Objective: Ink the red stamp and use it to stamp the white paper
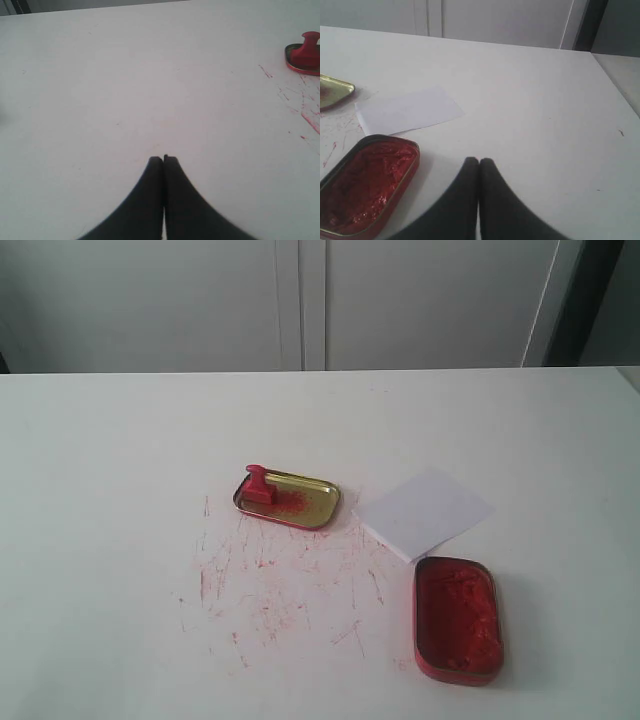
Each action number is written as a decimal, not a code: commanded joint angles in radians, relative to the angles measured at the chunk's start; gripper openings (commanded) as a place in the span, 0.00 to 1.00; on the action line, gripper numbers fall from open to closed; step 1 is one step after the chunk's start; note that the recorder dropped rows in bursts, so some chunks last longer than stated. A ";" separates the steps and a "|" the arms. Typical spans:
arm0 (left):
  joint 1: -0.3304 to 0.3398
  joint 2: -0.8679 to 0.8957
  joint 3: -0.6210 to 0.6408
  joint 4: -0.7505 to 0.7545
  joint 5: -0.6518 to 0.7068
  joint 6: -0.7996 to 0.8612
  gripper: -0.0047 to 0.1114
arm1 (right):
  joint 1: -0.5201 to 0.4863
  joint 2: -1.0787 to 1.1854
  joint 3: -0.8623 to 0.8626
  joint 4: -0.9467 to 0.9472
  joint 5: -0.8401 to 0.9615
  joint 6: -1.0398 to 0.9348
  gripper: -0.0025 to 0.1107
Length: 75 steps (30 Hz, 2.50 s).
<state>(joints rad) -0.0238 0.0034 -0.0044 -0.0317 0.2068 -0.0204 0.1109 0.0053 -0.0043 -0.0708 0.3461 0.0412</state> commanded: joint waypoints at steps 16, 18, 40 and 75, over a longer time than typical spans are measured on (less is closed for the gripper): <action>0.001 -0.003 0.004 0.003 -0.004 -0.002 0.04 | -0.003 -0.005 0.004 -0.004 -0.009 0.000 0.02; 0.001 -0.003 0.004 0.003 -0.004 -0.002 0.04 | -0.003 -0.005 0.004 -0.004 -0.009 0.000 0.02; 0.001 -0.003 0.004 0.003 -0.004 -0.002 0.04 | -0.003 -0.005 0.004 -0.004 -0.263 0.000 0.02; 0.001 -0.003 0.004 0.003 -0.004 -0.002 0.04 | -0.003 -0.005 -0.029 -0.004 -0.437 -0.019 0.02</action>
<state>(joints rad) -0.0238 0.0034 -0.0044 -0.0317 0.2068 -0.0204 0.1109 0.0053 -0.0067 -0.0708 -0.1040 0.0330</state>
